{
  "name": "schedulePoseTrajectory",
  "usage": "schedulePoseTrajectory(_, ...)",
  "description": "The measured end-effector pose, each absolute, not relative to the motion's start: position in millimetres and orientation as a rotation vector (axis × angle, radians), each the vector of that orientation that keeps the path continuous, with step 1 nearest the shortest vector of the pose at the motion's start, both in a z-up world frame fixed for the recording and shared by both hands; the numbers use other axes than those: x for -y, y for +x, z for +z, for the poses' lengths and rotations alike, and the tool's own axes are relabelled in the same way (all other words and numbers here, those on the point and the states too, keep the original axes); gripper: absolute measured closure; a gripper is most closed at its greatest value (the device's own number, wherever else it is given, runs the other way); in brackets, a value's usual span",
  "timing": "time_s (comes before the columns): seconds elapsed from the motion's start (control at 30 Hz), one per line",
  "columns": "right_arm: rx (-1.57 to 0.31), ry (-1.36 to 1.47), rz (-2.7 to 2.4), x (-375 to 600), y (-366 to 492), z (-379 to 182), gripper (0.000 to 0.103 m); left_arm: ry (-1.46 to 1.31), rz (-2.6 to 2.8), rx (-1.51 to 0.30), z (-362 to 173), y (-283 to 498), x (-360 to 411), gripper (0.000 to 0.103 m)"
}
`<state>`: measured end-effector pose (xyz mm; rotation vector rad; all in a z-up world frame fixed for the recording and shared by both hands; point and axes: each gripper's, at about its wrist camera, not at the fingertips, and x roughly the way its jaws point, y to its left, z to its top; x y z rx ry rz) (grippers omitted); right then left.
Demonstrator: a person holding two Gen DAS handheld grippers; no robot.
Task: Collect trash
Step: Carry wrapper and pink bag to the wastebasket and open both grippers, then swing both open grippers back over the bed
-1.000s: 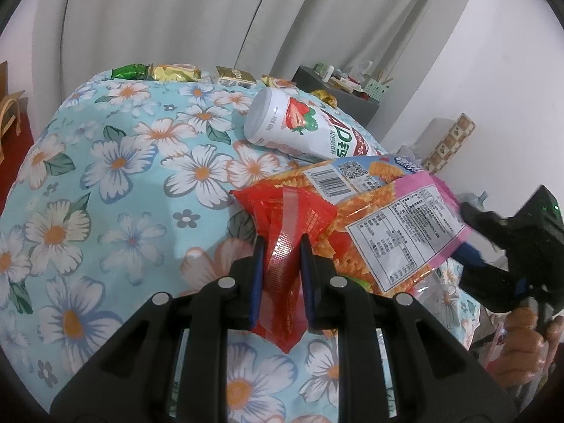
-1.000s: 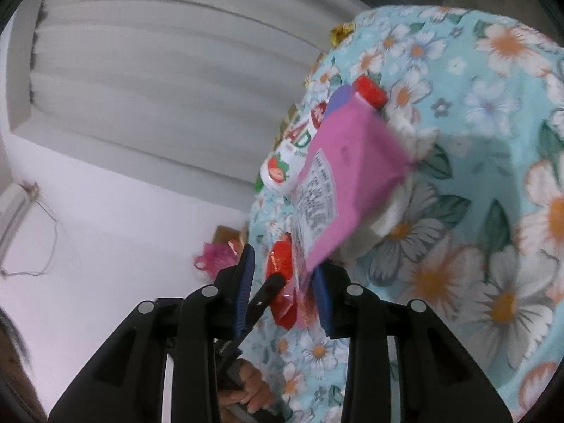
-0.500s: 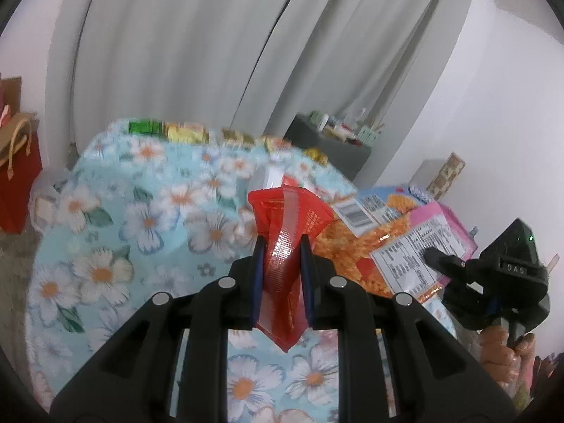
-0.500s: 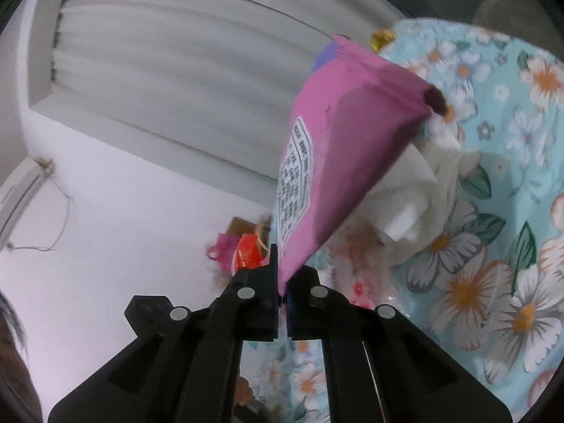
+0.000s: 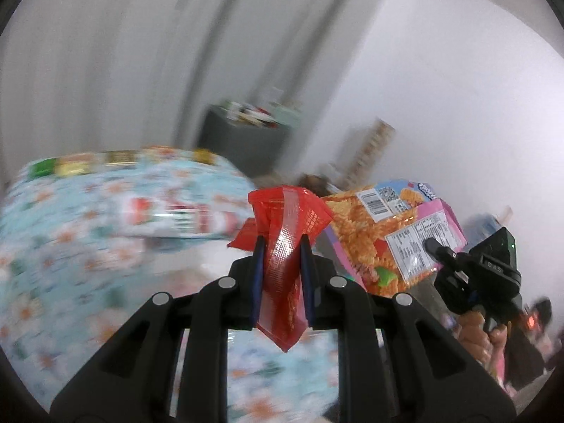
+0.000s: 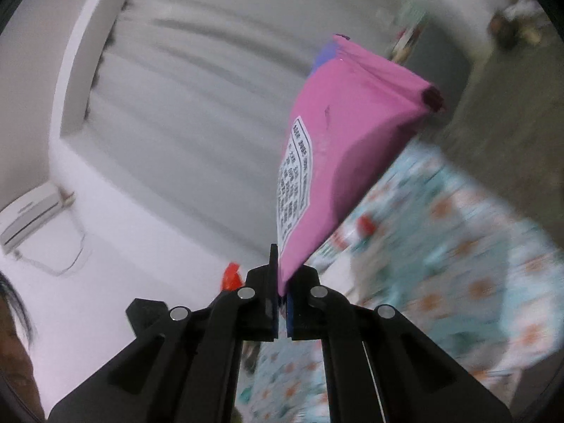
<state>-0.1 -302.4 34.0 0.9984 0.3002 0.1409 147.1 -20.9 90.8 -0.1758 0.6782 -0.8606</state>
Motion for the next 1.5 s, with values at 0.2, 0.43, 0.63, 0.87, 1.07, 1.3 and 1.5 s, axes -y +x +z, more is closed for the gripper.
schedulePoseTrajectory(0.2,-0.204,0.995,-0.255,390.1,-105.7,26.6,0.100,-0.009,-1.099,-0.800,79.5,148.6,166.5,0.086)
schedulePoseTrajectory(0.43,-0.318,1.084,-0.631,482.5,-154.1,-45.0,0.100,0.200,-1.207,-1.010,22.8,144.7,346.2,0.085)
schedulePoseTrajectory(0.63,-0.398,1.248,-0.670,539.7,-131.7,-122.9,0.100,0.303,-1.205,-1.198,-54.0,128.4,479.8,0.085)
schedulePoseTrajectory(0.87,-0.368,1.438,-0.634,602.5,-110.9,-201.9,0.081,0.355,-1.204,-1.287,-122.0,116.0,572.5,0.069)
schedulePoseTrajectory(1.07,-0.421,1.720,-0.783,614.1,-128.8,-310.0,0.053,0.523,-1.109,-1.290,-183.4,99.2,601.3,0.043)
schedulePoseTrajectory(1.3,-0.368,1.681,-0.826,587.6,-162.8,-310.8,0.048,0.417,-1.100,-1.306,-170.9,120.6,580.4,0.037)
schedulePoseTrajectory(1.5,-0.311,1.588,-0.785,584.2,-168.2,-267.5,0.045,0.207,-1.122,-1.251,-104.2,128.5,527.3,0.037)
